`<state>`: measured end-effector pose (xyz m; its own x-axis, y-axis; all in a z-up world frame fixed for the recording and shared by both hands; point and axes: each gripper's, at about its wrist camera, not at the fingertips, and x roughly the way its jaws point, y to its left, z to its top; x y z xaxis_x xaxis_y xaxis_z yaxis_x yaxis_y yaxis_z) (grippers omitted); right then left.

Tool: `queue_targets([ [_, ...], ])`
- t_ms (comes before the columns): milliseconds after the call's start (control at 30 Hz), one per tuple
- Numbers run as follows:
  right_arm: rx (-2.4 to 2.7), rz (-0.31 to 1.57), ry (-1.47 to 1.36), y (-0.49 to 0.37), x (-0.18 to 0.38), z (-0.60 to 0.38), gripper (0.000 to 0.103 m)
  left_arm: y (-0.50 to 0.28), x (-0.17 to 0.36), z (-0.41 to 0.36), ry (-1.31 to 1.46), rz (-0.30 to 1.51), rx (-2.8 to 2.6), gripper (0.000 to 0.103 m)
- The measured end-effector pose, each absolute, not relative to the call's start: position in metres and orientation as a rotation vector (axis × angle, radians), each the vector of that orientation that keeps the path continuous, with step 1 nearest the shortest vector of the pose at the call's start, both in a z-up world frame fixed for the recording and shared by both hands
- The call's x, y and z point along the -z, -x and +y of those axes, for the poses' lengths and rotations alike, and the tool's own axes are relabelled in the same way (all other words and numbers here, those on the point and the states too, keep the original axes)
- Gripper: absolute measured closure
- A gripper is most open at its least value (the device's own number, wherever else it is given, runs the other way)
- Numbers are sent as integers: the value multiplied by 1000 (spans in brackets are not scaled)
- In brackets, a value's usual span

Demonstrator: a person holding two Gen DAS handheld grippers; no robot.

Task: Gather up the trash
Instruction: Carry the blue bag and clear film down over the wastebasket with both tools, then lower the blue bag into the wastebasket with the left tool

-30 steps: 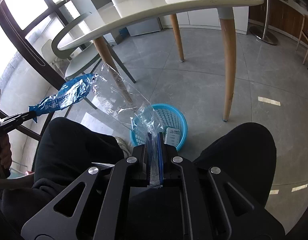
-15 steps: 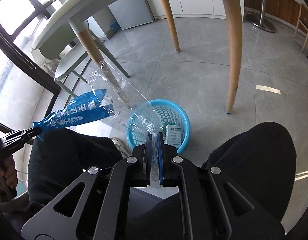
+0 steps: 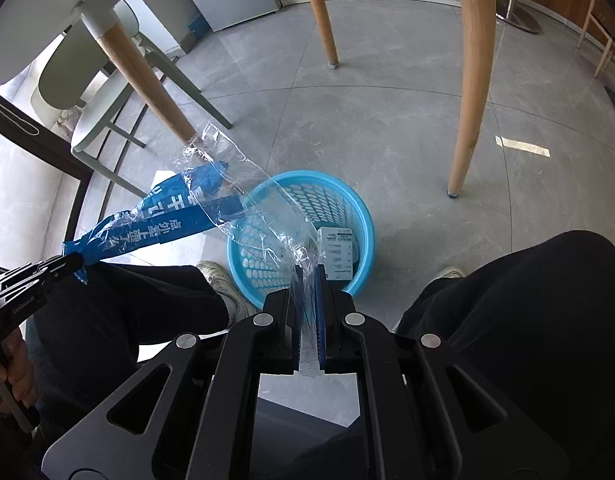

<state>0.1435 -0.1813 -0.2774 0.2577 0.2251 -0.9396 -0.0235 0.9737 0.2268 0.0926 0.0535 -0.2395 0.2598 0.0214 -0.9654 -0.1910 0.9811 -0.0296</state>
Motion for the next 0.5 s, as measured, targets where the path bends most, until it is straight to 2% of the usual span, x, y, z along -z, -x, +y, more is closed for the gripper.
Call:
queue_targets([
  [267, -148, 1363, -157, -158, 308, -171, 98, -117, 289, 50, 178, 1407, -164, 96],
  [500, -124, 1417, -128, -177, 343, -159, 98, -134, 307, 43, 174, 1424, -158, 96],
])
